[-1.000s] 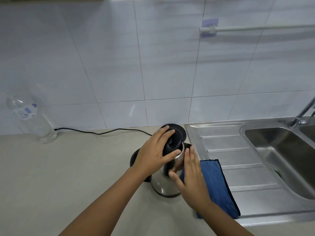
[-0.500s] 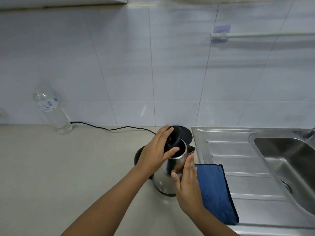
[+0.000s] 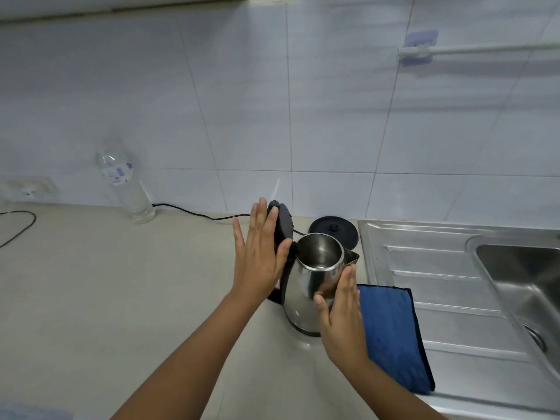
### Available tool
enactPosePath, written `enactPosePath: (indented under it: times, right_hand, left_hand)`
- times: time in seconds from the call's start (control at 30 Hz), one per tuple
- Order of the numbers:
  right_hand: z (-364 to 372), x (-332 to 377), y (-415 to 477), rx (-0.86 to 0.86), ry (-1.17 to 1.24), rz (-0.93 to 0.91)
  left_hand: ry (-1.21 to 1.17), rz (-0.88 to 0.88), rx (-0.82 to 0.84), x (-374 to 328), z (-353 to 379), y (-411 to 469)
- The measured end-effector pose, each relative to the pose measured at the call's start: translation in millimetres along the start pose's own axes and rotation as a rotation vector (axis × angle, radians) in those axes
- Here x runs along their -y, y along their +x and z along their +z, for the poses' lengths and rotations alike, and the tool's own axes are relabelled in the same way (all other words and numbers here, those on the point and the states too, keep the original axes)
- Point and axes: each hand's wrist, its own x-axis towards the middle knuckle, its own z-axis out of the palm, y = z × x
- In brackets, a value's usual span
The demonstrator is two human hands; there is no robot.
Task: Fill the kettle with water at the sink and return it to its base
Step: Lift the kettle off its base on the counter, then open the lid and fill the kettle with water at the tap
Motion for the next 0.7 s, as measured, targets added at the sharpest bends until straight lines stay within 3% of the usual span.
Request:
enactPosePath:
  times: [0.27,0.47,0.7]
  right_hand:
    - [0,-2,-2,-0.004,0.019,-0.012]
    - [-5,-5,-3,0.022,0.041,-0.028]
    - [-16,-15,-12,0.128,0.209,0.163]
  left_hand:
    - [-0.166,-0.313,0.045,6,1,-34]
    - [-0.281,-0.405,0.024,-8,3,-41]
    - [-0.424,-0.643,0.25,21,14,-59]
